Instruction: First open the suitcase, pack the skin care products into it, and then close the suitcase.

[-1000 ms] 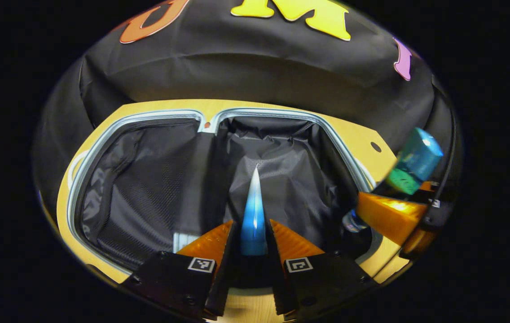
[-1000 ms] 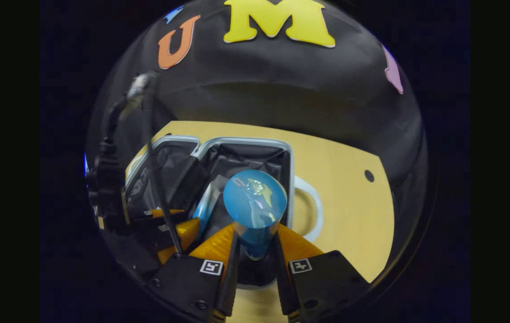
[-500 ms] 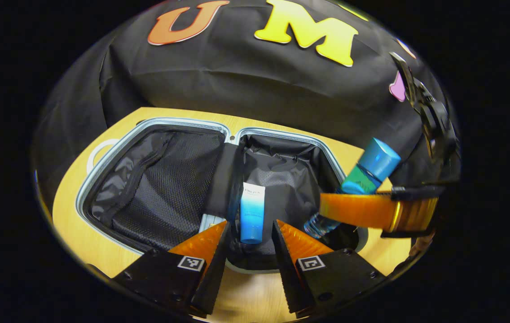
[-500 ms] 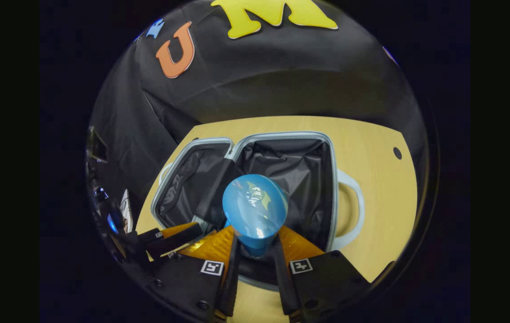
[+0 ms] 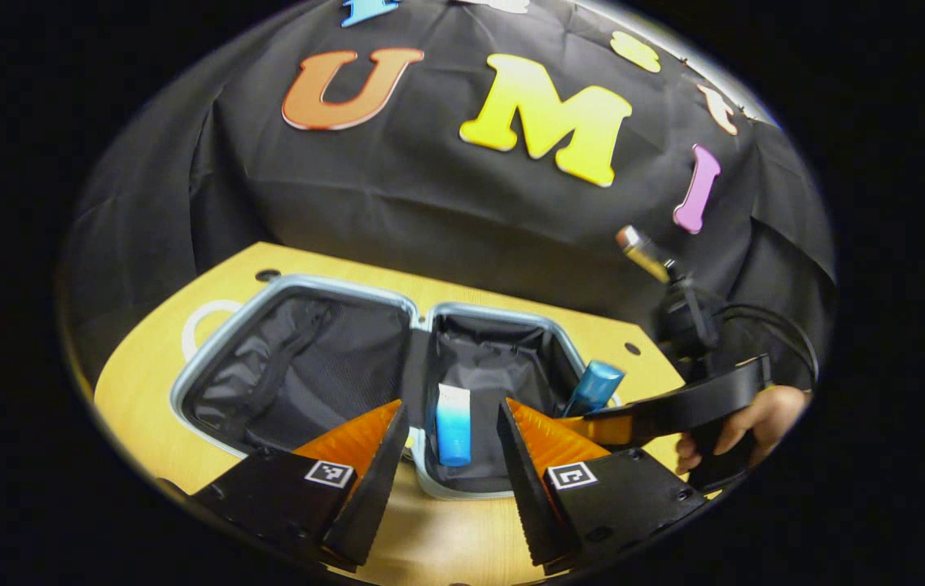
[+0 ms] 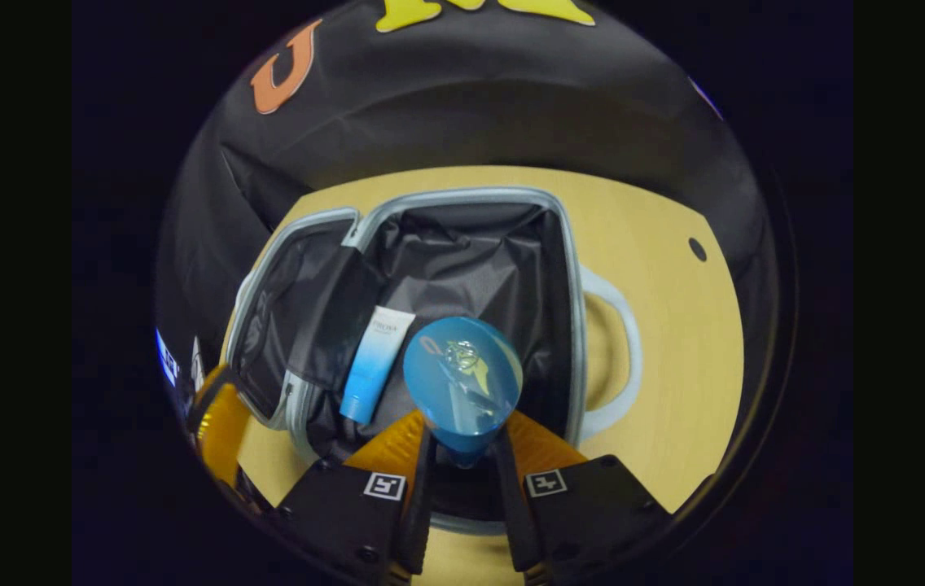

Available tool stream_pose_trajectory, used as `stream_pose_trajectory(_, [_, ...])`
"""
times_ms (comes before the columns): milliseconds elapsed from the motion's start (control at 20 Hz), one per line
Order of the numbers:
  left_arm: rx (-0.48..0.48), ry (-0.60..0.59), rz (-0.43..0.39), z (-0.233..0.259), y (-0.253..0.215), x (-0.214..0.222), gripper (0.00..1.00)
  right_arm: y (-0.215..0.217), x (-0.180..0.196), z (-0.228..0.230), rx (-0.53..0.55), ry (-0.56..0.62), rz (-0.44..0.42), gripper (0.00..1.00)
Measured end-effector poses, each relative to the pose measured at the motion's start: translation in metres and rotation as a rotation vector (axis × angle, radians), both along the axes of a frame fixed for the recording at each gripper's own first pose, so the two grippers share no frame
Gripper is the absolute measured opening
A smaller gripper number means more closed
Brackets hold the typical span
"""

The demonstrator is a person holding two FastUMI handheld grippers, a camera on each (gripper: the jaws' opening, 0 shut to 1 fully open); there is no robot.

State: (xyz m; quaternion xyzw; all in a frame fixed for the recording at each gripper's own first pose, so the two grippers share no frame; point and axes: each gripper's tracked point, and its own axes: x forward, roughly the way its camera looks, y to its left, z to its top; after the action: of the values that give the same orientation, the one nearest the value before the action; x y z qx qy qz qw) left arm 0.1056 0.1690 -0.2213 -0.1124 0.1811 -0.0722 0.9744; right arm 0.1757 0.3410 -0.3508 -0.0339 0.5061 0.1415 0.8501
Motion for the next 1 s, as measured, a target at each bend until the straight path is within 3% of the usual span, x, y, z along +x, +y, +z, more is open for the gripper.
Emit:
stream_pose_trajectory(200, [-0.001,-0.083,0.056,0.023,0.049,-0.017,0.81,0.016,0.011,-0.008,-0.021,0.022,-0.002,0.37])
stream_pose_trajectory(350, [-0.011,-0.121,0.139,0.032,0.095,-0.023,0.82,0.016,0.012,-0.034,-0.025,0.094,-0.092,0.37])
stream_pose_trajectory(550, [-0.045,-0.112,0.276,0.028,0.166,-0.033,0.84,0.018,0.016,-0.036,-0.042,0.073,-0.149,0.37])
stream_pose_trajectory(600, [-0.059,-0.102,0.312,0.022,0.185,-0.026,0.97,0.018,0.017,-0.036,-0.047,0.071,-0.164,0.34])
stream_pose_trajectory(650, [-0.076,-0.097,0.345,0.019,0.204,-0.027,0.97,0.017,0.017,-0.037,-0.057,0.076,-0.174,0.37])
stream_pose_trajectory(1000, [-0.383,-0.037,0.532,-0.027,0.311,0.006,0.97,0.027,0.016,-0.036,-0.055,0.096,-0.215,0.41])
